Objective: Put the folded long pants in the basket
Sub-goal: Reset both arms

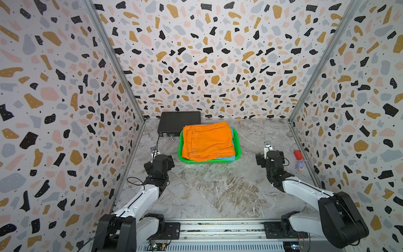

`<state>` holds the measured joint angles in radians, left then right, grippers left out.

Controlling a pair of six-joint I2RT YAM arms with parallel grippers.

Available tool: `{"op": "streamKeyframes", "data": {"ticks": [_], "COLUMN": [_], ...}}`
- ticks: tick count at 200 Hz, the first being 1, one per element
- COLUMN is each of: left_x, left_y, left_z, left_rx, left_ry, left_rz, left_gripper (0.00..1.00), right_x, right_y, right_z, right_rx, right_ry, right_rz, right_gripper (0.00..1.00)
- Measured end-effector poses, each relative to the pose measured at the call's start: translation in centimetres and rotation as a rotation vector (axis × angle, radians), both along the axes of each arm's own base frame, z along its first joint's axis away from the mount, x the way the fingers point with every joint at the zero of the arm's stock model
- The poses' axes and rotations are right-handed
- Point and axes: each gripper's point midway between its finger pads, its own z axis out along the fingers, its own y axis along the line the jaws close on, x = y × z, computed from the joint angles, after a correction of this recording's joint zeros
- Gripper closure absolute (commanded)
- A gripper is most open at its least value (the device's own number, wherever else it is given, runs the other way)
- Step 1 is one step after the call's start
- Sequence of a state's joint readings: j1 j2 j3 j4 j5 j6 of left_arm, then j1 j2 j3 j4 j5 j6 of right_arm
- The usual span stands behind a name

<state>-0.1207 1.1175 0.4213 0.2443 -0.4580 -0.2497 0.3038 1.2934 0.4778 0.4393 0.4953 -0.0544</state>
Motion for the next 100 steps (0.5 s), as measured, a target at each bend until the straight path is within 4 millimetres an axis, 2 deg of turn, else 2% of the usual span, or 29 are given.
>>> {"op": "streamKeyframes", "data": {"ticks": [26, 49, 82, 100], "left_x": [1.1, 1.8, 3.1, 3.5], "left_y": [-0.1, -0.6, -1.0, -1.2], "left_z": [-2.1, -4.1, -3.5, -2.9], "left_rx": [0.046, 0.079, 0.103, 0.106], "left_ry": [0.049, 0.116, 0.051, 0.021], "left_rz": [-0.019, -0.069, -0.105, -0.116], "left_gripper": [0.00, 0.00, 0.00, 0.00], "right_x": [0.3, 0.3, 0.9, 0.4], "right_y": [-2.6, -3.5, -3.0, -4.2], "right_z": [-2.8, -4.3, -3.5, -4.6], "right_rx": [0.007, 0.008, 0.024, 0.050], "right_ry": [0.056, 0.096, 0.000, 0.004], "right_rz": [-0.089, -0.109, -0.059, -0.075], "right_gripper": [0.00, 0.01, 0.00, 0.00]}}
